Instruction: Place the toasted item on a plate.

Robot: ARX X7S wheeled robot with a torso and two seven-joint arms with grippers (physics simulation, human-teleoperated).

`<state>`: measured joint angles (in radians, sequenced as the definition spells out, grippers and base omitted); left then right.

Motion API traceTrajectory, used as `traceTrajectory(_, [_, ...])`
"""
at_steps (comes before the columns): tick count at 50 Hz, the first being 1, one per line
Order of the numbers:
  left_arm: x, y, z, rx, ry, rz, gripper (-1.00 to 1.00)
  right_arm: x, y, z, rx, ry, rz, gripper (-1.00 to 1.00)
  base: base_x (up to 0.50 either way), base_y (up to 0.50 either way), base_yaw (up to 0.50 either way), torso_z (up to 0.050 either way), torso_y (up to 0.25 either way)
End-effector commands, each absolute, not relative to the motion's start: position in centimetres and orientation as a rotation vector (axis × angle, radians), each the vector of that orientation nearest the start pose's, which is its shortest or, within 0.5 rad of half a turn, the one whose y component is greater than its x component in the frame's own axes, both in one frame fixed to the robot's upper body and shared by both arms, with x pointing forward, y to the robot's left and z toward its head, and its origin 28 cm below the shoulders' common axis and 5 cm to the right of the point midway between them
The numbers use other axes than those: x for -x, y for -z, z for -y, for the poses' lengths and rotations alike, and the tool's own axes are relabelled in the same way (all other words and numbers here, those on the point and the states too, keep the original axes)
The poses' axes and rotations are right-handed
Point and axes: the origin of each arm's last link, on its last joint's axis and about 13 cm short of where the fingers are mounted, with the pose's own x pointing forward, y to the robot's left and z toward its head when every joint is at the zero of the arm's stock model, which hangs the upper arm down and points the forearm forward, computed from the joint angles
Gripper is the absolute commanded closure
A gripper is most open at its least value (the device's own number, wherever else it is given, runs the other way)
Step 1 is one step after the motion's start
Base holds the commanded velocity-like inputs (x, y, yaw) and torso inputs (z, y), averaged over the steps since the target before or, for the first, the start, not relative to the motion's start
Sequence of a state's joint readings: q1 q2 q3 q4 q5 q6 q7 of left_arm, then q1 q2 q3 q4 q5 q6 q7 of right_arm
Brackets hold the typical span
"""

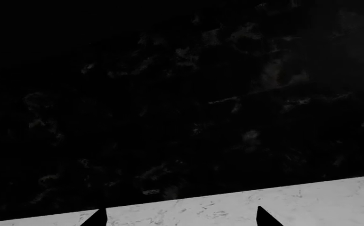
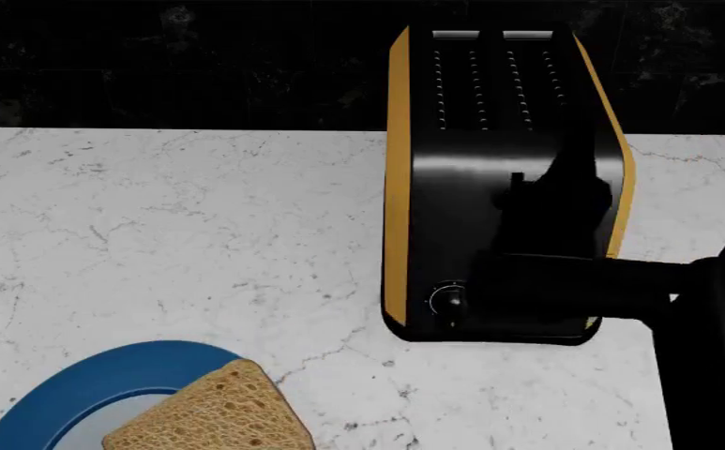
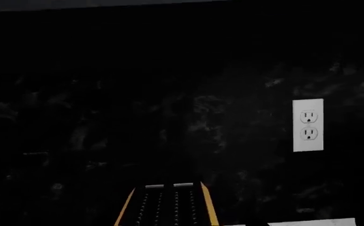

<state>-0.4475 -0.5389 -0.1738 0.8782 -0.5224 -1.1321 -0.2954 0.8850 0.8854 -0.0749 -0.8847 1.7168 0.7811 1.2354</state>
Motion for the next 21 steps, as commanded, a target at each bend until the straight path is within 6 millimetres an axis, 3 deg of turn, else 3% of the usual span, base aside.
traceTrajectory(1, [-19.0, -23.9, -28.9, -0.265, -0.193, 0.231, -1.00, -14.7, -31.5, 14.0, -0.023, 0.086, 0.340, -1.00, 0.00, 0.00, 0.00, 0.000, 0.000])
traceTrajectory(21, [-14.4, -28.7, -30.9, -0.325, -0.330, 0.320, -1.00, -11.3, -34.0, 15.4, 0.006, 0.154, 0.429, -1.00, 0.00, 0.00, 0.00, 0.000, 0.000])
